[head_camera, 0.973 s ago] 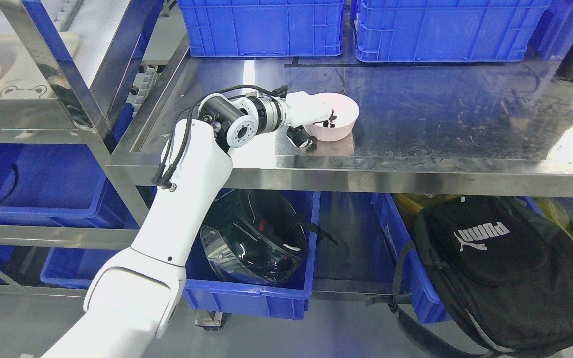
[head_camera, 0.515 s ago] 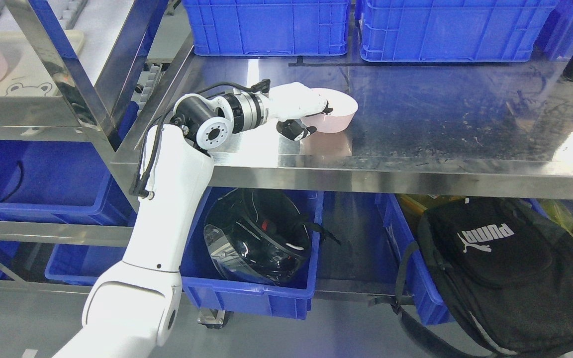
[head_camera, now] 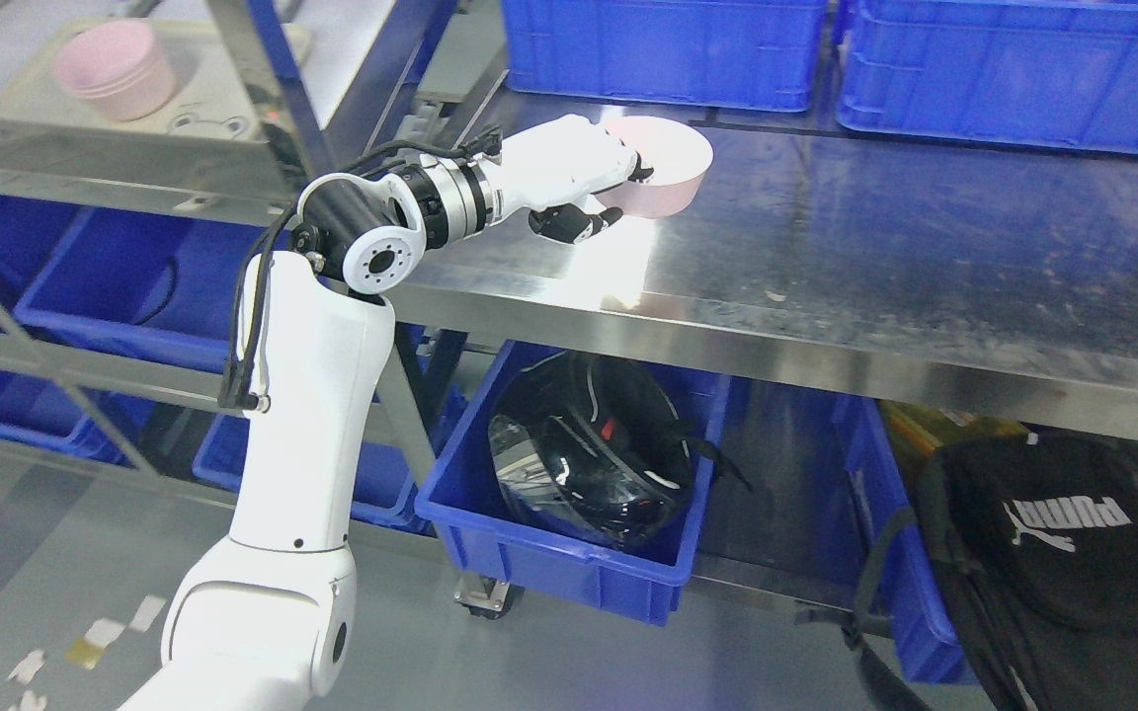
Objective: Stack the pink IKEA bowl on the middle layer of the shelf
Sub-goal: 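Lift the pink bowl off the shelf with the left hand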
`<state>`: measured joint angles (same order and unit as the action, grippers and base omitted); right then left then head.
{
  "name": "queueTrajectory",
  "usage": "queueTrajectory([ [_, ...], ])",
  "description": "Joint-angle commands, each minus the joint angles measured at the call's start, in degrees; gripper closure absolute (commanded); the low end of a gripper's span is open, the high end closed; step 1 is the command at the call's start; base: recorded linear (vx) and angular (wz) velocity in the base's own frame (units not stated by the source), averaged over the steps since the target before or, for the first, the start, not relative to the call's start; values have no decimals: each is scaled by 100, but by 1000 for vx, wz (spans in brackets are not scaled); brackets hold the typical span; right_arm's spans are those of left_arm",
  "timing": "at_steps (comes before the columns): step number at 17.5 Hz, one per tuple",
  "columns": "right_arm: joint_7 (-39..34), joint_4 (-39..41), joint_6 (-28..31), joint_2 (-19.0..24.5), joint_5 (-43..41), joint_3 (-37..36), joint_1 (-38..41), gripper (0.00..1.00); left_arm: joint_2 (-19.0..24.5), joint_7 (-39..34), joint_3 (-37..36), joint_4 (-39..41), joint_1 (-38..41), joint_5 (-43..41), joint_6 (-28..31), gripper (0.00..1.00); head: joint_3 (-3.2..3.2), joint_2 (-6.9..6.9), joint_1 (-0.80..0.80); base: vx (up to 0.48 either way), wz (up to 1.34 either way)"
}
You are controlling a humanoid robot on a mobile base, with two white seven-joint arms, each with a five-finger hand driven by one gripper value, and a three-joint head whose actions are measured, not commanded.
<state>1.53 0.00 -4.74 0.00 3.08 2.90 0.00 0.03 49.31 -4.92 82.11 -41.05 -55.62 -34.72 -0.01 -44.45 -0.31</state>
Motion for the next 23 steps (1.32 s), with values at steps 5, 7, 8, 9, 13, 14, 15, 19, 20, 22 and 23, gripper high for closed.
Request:
queueTrajectory([
  [5,-3,100,-1,-100,0,0,132,0,97,26,238,1018,35,674,-447,99,0,0,0,-57,767],
  [7,-3,100,-1,-100,0,0,132,0,97,26,219,1027,62,737,-561,99,0,0,0,-12,325],
  [8,-3,100,-1,-100,0,0,132,0,97,17,219,1035,88,737,-588,99,0,0,0,3,140],
  [9,-3,100,-1,-100,0,0,132,0,97,17,219,1027,114,737,-597,99,0,0,0,11,-49],
  [13,-3,100,-1,-100,0,0,132,0,97,17,219,1027,176,737,-623,99,0,0,0,-13,103],
  [14,-3,100,-1,-100,0,0,132,0,97,17,219,1035,202,737,-667,99,0,0,0,-28,294],
  [15,-3,100,-1,-100,0,0,132,0,97,17,228,1027,211,737,-711,99,0,0,0,-32,444],
  [19,-3,100,-1,-100,0,0,132,0,97,17,281,1027,211,746,-720,99,0,0,0,-38,601],
  [20,-3,100,-1,-100,0,0,132,0,97,17,307,1027,272,754,-720,99,0,0,0,-48,752],
  [22,-3,100,-1,-100,0,0,132,0,97,17,325,1027,326,754,-729,99,0,0,0,-55,768],
  [23,-3,100,-1,-100,0,0,132,0,97,17,325,1027,326,754,-729,99,0,-1,0,-90,969],
])
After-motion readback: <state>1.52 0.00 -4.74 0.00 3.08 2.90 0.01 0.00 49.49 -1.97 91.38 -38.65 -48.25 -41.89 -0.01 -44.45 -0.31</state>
